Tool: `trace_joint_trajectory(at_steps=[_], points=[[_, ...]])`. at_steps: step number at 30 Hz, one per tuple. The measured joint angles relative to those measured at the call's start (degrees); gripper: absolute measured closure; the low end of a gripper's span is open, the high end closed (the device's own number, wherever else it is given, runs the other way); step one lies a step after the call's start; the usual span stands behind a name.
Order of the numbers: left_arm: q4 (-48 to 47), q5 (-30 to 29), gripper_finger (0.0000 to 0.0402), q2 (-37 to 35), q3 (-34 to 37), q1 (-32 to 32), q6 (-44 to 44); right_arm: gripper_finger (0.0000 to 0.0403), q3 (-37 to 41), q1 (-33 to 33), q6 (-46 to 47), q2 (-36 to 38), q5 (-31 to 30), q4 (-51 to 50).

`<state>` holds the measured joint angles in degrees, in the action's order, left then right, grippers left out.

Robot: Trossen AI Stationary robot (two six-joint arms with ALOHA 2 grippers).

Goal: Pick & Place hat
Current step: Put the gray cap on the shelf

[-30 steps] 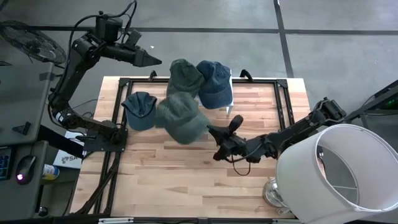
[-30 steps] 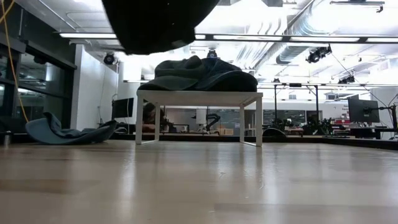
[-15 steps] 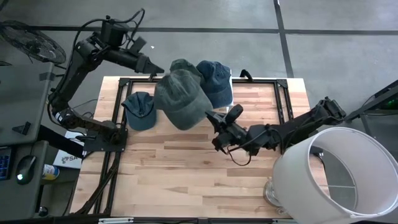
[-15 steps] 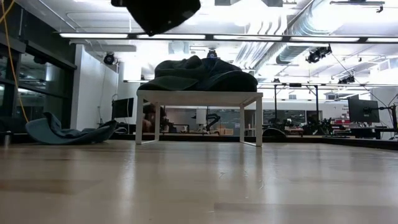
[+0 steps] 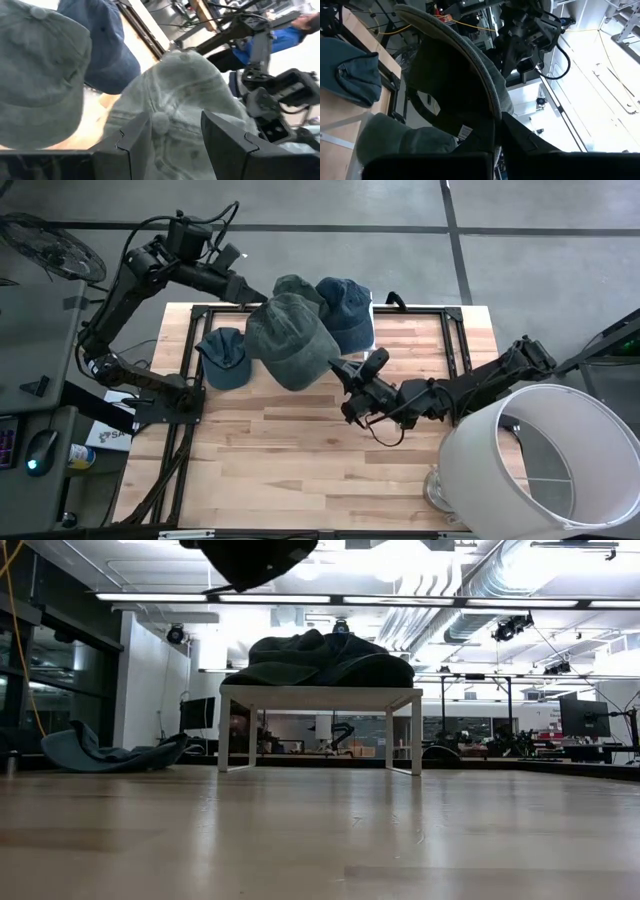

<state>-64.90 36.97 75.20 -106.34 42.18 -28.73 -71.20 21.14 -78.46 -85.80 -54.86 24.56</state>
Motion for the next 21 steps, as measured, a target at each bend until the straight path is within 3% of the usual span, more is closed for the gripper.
trace_joint_trajectory(at_steps=[8, 21], points=[[-2.98, -1.61, 0.0231, 0.02, 0.00, 0.06, 0.50, 0.0399, 0.00, 0.79, -1.61, 0.00, -0.55, 0.80], [-2.97, 1.55, 0.0231, 0.30, 0.00, -2.11, -0.02, 0.0399, 0.00, 0.33, -2.59, 0.00, 1.09, 2.83]])
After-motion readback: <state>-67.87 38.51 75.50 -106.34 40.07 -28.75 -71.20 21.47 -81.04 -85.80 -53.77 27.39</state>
